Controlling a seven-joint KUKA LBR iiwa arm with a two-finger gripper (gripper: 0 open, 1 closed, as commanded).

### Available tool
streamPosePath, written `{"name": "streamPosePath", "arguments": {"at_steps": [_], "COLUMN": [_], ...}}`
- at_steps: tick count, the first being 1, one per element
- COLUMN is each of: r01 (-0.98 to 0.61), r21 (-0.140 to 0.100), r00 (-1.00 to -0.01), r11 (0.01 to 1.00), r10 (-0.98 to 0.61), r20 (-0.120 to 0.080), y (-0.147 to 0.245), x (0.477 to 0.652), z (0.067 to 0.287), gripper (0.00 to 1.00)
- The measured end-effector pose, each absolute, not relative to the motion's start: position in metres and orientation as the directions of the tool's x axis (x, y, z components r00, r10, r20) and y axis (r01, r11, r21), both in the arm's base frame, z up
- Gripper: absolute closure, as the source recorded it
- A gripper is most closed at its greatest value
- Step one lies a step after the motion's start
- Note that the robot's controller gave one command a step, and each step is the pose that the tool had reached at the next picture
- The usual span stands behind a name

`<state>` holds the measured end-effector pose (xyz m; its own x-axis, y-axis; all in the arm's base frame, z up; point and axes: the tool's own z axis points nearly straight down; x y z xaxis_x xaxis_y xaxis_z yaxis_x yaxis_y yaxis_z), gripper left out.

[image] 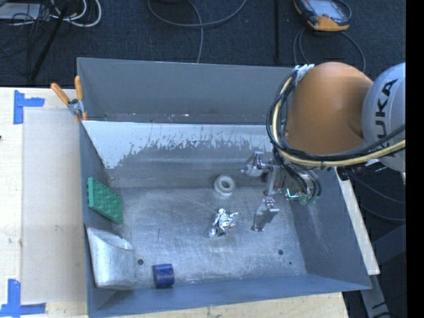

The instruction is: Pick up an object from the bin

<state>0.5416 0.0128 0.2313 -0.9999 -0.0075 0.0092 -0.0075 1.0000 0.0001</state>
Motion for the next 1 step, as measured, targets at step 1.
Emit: {"name": "streamPosePath", "arguments": {"at_steps": [1], "r01": [0.407], "r21": [-0.003], "r00": [-0.914], "r11": [0.914], "r10": [0.407], "r20": [0.007], "y": [-0.0034], "x": [0.5518], "z": [0.1402], "gripper": [0.0]}}
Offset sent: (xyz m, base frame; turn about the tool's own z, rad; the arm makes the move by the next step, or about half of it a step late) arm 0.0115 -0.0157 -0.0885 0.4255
